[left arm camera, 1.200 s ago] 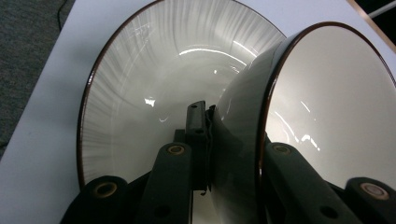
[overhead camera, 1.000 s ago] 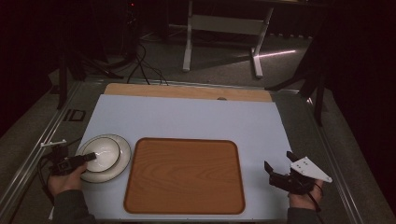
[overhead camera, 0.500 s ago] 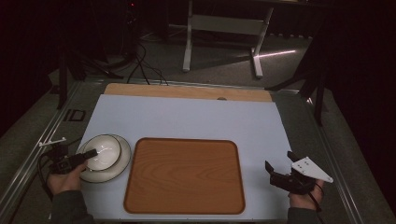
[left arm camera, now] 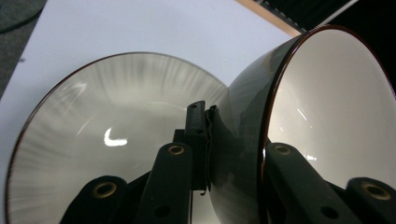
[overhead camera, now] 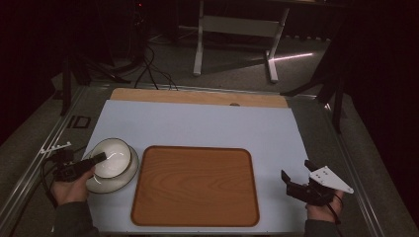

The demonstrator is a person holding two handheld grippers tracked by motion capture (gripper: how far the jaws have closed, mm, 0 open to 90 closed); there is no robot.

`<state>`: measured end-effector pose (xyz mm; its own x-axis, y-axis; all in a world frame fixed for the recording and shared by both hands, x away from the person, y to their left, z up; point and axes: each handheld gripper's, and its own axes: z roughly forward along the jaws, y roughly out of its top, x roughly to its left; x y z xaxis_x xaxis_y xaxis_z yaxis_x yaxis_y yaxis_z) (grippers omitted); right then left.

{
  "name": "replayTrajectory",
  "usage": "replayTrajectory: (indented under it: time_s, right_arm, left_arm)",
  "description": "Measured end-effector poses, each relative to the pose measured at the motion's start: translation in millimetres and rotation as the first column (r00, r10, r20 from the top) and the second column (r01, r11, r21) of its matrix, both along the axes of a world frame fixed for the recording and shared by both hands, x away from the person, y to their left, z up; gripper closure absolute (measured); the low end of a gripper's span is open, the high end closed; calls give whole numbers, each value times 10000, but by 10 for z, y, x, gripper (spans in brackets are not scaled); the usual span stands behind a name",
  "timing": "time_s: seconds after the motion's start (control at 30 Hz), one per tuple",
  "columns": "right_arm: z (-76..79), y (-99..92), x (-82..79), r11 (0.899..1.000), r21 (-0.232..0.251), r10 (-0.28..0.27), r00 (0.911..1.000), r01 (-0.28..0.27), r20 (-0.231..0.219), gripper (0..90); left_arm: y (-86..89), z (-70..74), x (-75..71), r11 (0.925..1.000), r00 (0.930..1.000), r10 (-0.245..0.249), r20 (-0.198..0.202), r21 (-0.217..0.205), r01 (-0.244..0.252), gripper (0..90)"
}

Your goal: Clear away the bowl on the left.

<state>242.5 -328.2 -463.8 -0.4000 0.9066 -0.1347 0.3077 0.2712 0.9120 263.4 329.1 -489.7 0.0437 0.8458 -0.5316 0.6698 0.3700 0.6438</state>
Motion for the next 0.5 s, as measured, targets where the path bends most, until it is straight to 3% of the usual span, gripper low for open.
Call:
replayTrajectory:
  time_s: [0.3,0.5]
  right_arm:
    - [0,-1,1,10000,2,12,10000,-12,4,123]
    - [0,0,0,10000,2,22,10000,-22,-3,123]
  left_arm:
    - [-89,89,-10,9993,9985,-315,452,-208,324,800]
    - [-117,132,-17,9983,9963,-578,641,-62,583,800]
